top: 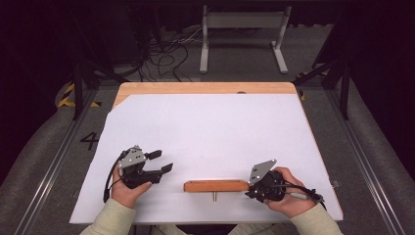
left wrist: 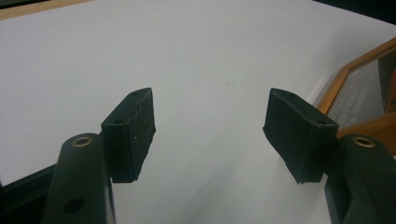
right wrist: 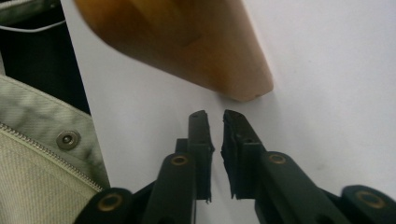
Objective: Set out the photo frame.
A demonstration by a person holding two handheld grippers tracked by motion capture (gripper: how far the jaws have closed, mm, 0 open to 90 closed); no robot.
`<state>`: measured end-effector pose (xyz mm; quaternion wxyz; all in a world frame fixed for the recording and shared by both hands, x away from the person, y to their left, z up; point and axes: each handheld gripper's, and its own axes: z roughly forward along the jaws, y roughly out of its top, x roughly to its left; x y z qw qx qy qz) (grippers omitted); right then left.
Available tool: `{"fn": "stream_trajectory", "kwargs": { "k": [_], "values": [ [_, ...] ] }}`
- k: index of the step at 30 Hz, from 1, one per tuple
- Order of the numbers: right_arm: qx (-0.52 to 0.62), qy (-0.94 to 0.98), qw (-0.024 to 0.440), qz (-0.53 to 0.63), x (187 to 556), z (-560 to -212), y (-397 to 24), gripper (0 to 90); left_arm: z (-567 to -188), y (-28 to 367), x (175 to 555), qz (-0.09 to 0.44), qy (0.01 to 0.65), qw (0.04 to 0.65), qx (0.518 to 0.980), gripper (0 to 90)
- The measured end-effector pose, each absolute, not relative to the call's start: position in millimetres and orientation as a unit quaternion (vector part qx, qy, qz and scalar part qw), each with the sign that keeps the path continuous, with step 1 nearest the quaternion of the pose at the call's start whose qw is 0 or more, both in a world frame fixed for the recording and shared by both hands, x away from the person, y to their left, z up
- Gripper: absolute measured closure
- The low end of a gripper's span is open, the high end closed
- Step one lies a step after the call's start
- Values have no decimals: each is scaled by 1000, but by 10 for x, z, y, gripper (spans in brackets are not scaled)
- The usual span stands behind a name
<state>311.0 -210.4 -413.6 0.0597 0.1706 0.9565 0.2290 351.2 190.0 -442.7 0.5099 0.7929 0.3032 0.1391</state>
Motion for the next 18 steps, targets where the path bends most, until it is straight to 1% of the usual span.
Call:
{"fn": "stream_trajectory", "kwargs": {
  "k": [2, 4, 8, 18],
  "values": [
    [171, 957, 55, 226, 3115, -4163, -2094, 854, -4427, 1900, 3511, 140, 304, 510, 792, 339],
    [163, 959, 47, 226, 3129, -4236, -2075, 900, -4427, 1902, 3513, 140, 303, 511, 792, 340],
    [164, 956, 33, 240, 3146, -4303, -2059, 900, -4432, 1898, 3519, 140, 302, 511, 793, 340],
    [187, 941, 29, 279, 3228, -4344, -2106, 900, -4426, 1912, 3511, 137, 307, 512, 790, 340]
  ]
}}
